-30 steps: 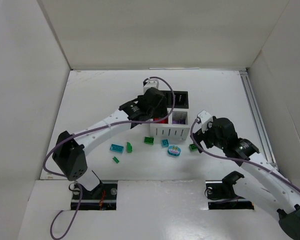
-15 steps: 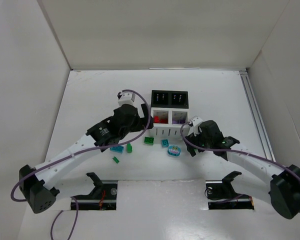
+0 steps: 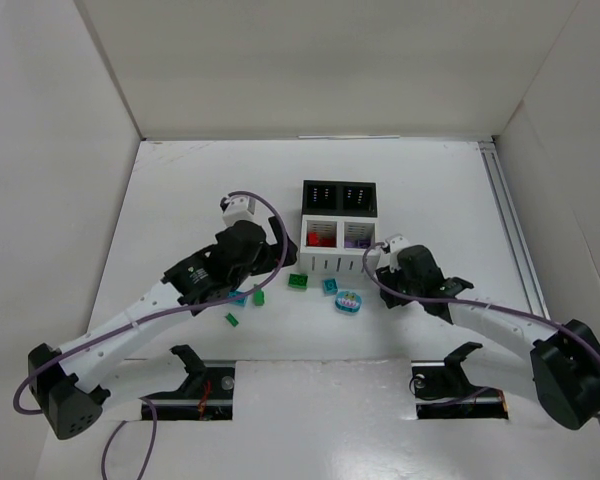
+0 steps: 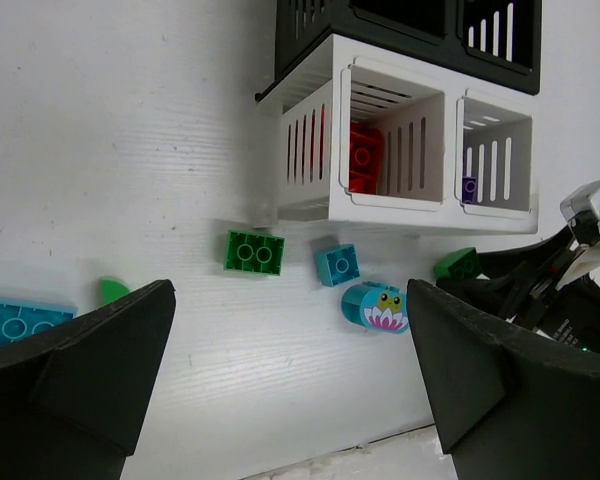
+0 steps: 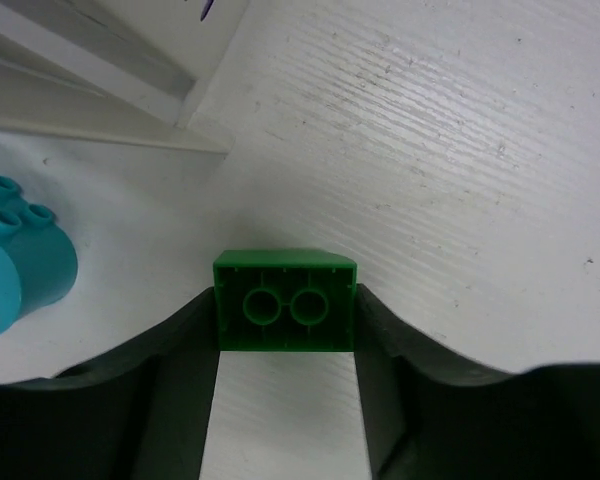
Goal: Sort the legos into containers by color
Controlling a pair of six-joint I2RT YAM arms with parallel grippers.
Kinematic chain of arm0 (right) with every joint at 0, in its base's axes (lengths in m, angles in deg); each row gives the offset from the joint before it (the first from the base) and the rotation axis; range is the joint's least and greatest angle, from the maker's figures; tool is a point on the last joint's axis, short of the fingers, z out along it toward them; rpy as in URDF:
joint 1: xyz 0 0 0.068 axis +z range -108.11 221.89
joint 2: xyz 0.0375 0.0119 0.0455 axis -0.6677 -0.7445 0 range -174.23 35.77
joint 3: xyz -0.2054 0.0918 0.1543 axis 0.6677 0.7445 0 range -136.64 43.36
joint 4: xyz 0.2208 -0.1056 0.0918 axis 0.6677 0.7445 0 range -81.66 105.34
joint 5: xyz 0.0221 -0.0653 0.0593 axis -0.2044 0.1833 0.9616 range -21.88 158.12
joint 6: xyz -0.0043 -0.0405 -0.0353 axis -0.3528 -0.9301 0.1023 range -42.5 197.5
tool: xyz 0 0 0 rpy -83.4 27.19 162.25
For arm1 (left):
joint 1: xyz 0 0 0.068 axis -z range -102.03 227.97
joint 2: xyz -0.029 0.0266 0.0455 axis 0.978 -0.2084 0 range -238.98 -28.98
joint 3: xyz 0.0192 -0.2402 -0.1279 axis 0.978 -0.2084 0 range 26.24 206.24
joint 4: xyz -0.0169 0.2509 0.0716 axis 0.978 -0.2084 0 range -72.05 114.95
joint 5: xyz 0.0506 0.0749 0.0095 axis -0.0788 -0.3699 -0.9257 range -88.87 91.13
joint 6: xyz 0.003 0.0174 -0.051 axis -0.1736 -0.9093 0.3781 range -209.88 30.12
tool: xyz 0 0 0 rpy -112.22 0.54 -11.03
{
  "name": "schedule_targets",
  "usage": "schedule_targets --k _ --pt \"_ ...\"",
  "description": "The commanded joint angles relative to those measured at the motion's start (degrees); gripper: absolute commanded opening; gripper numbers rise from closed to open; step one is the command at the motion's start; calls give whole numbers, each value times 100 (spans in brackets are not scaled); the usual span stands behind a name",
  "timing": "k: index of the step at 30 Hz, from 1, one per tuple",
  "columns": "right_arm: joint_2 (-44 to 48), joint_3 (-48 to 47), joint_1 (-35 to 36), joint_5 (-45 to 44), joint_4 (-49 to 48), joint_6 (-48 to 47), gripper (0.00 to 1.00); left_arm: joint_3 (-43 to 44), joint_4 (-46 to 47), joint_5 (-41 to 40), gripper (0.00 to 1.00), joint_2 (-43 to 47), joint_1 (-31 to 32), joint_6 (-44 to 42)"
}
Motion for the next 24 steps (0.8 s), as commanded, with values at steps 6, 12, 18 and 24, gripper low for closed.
schedule_targets --k 6,12,18,24 --pt "789 -151 31 -257 148 66 32 -258 -10 -310 100 140 11 170" --pt "1713 -1267 -84 -1320 1476 -408 32 -339 316 -28 100 -377 -392 -50" --pt "1136 -2489 -84 -1103 669 -1189 32 -453 316 129 100 -676 -648 11" --pt "-847 -3869 -84 -539 290 -1656 34 -733 378 367 100 -677 -701 301"
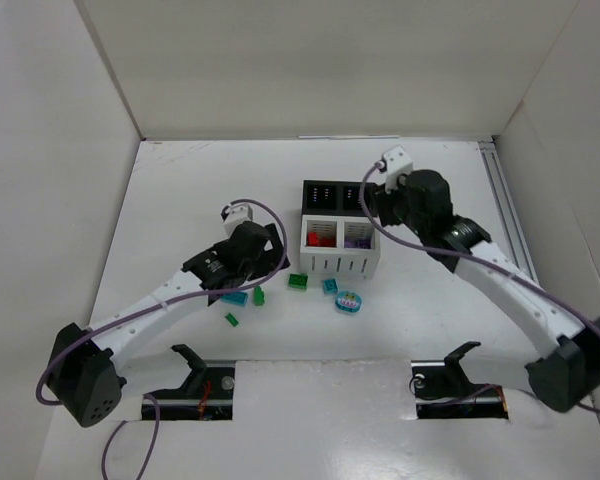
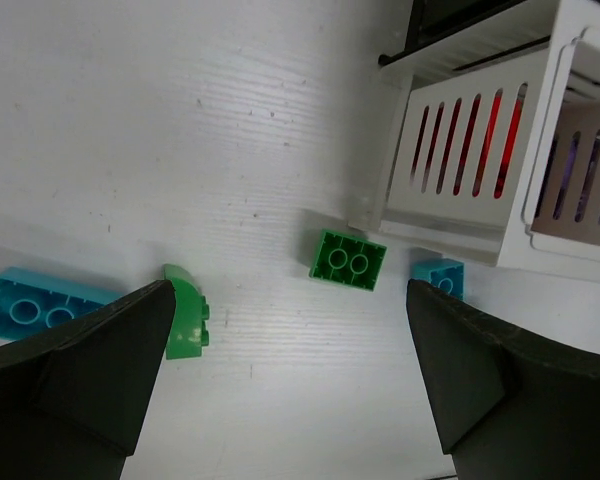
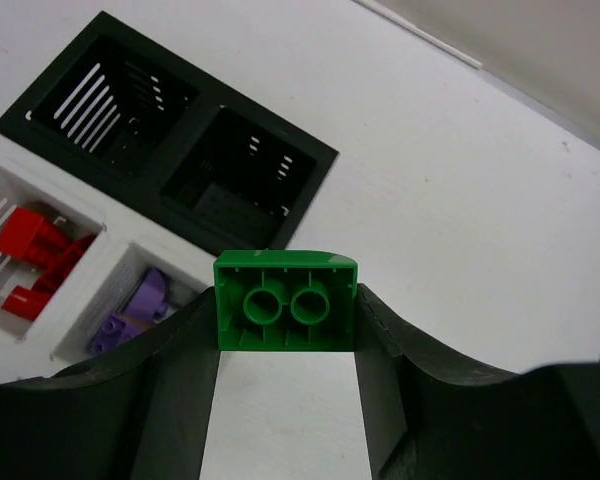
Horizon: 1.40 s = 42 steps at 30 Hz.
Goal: Sort the legos into containers by color
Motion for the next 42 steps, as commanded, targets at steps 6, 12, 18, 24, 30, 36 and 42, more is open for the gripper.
schedule_targets --k 6,12,18,24,30,36,42 --pt "-1746 -1228 -14 518 -491 -404 49 -444 497 509 100 55 -23 133" --pt "-1853 -1467 -14 632 -245 -404 87 -454 743 315 100 -269 442 -165" --pt "-1195 -1011 -83 685 -131 -457 91 -392 1137 113 100 -770 935 -420" --pt "-264 -265 -374 746 -131 -457 91 -270 1368 -167 99 -1412 1347 -483" --pt "204 105 -558 799 -131 -404 91 -50 1165 -1204 93 -2080 1550 44" --pt "397 212 -611 851 -78 -457 91 -111 1691 -1451 89 -2519 1550 -190" --pt "502 212 -664 852 -25 -457 91 3 2070 -1364 86 -2950 1550 -482"
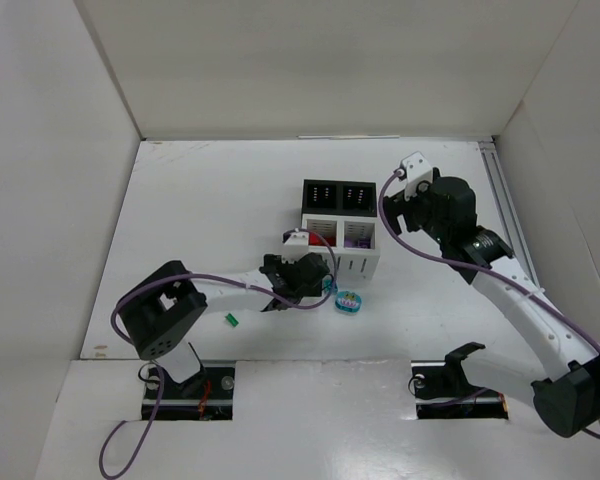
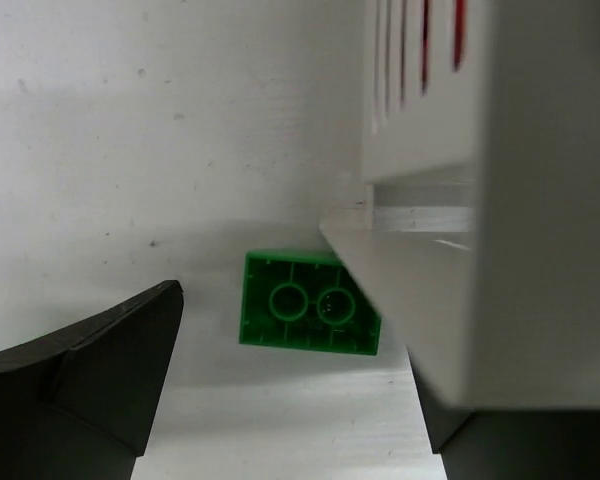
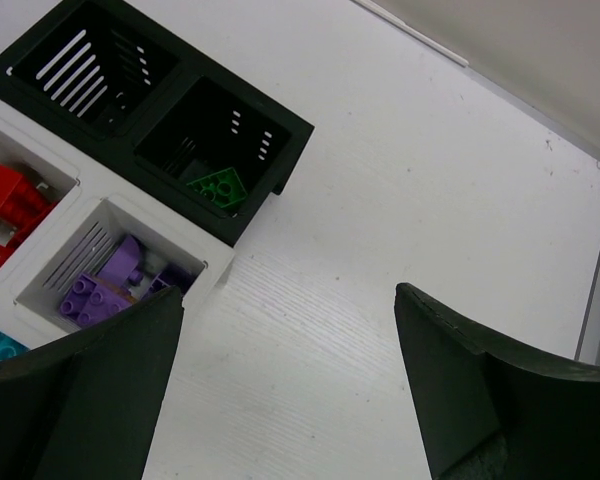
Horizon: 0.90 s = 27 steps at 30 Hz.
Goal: Sort the legos into containers by color
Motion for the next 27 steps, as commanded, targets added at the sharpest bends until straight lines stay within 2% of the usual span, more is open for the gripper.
schedule_targets --k 1,5,7,10,13,16,20,23,25,27 --pt "168 -29 -65 87 -34 -9 91 108 525 155 85 -194 -24 -156" --pt "221 -29 -65 87 -34 -9 91 161 500 209 61 -256 -24 -210" --pt "282 -29 -65 87 -34 -9 91 161 421 209 46 -256 29 -149" --pt "335 24 -65 87 -34 -9 91 56 290 209 36 -10 160 -79" --pt "388 77 -118 87 27 -9 91 125 -202 209 31 262 414 106" --pt "528 77 -118 17 159 -62 91 424 -1010 8 31 622 861 256" --pt "879 295 -319 -229 308 -62 92 1056 -1706 -46 31 1018 1004 274" --pt "1047 437 -513 -230 422 -62 92 1532 -1593 -107 32 1273 1004 -269" --pt "1135 525 -601 -230 423 -114 94 1742 -903 -55 39 1326 952 -901" --pt "1188 604 -671 -230 423 -114 94 2014 -548 269 36 1160 568 -1655"
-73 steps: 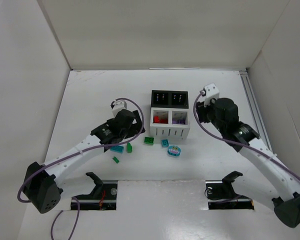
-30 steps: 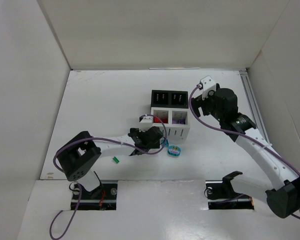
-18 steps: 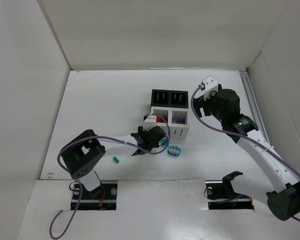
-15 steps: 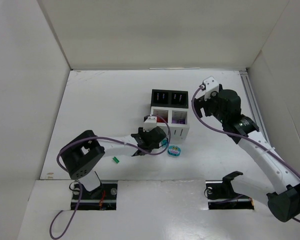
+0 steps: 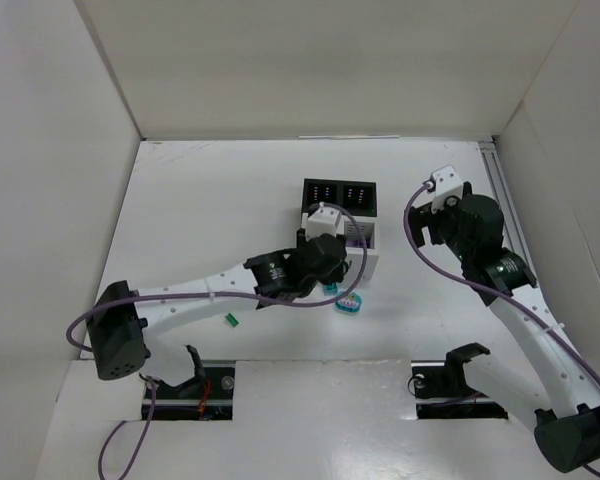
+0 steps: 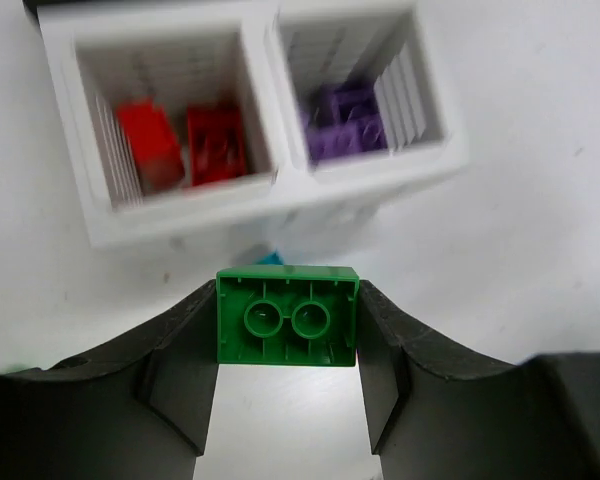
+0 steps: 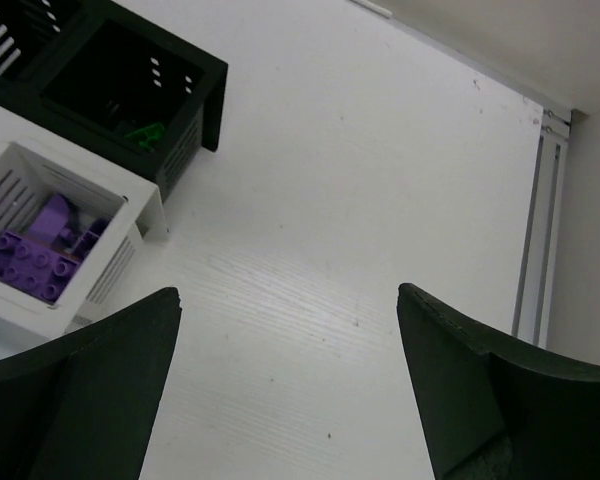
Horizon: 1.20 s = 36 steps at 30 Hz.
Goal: Sort the legos into containers by color
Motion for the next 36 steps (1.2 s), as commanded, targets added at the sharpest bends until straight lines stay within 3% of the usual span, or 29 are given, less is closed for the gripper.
schedule_targets --k 1,7,15,18,20,21,22,25,31,35,36 --pt "86 60 -180 -79 23 -51 94 787 640 337 36 -86 -518 -1263" --pt "34 130 -373 -79 6 -104 95 2099 1177 1024 35 -1369 -1371 -2055" --pt "-98 130 -637 27 67 -157 96 3733 1081 1719 38 -2679 -1732 -2364" --pt "15 130 -752 27 172 -157 97 3946 923 1921 41 -2961 -1855 -2364" --pt "69 130 -804 27 173 -209 97 3946 870 1922 55 -3023 -1856 -2364" --pt "130 130 -804 -25 251 -209 97 3946 870 1974 68 -3023 -1856 -2364" --pt "182 130 -804 -26 252 -261 97 3946 870 2053 75 -3023 -1856 -2364" --pt "253 130 -804 61 304 -314 98 3894 870 2185 91 -2961 -1856 -2364" --pt "385 183 -804 440 365 -526 99 3254 747 2317 98 -2102 -1856 -2039" --pt "438 410 -804 571 366 -587 99 1893 431 1896 100 -776 -1856 -1101" --pt "438 481 -804 572 366 -587 99 1185 343 1765 100 -486 -1856 -837"
